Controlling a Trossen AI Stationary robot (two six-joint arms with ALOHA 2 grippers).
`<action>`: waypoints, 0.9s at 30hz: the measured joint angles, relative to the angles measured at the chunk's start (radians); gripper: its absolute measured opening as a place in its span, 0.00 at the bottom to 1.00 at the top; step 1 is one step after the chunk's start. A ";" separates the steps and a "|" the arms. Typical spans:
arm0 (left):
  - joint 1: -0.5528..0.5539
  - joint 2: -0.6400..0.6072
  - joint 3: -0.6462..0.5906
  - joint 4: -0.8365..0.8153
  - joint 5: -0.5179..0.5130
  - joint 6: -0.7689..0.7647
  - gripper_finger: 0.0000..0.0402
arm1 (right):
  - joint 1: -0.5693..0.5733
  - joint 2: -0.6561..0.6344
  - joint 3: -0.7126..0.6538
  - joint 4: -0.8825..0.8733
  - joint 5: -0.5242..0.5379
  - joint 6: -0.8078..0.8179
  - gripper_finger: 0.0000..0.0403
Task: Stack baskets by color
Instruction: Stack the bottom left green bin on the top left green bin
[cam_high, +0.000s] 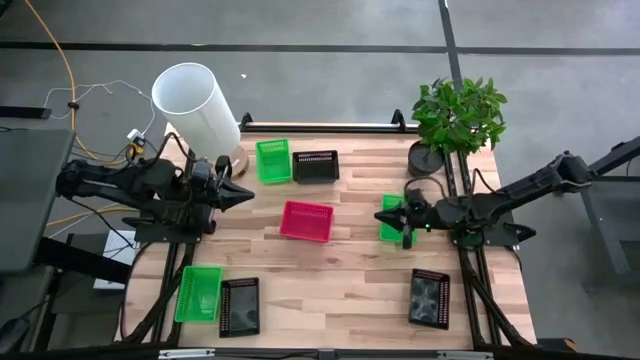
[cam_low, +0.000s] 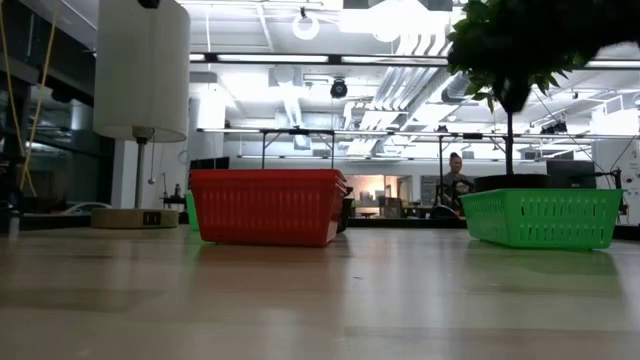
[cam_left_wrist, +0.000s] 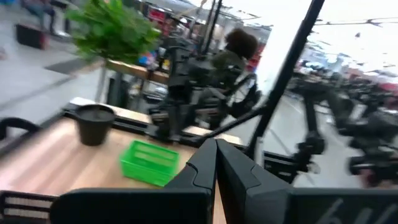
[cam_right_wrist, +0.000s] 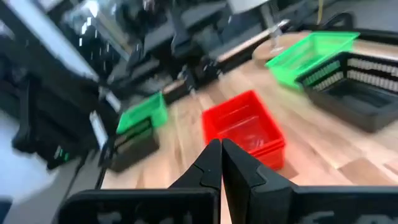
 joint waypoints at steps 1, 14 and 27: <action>-0.019 0.013 0.010 -0.001 0.006 -0.019 0.00 | -0.004 -0.013 -0.029 0.042 0.001 0.009 0.00; -0.509 0.273 0.179 -0.608 0.098 -0.414 0.00 | -0.015 -0.062 -0.078 0.151 -0.003 -0.010 0.00; -0.717 0.478 0.152 -0.971 0.075 -0.492 0.23 | -0.015 -0.062 -0.073 0.126 -0.003 -0.006 0.00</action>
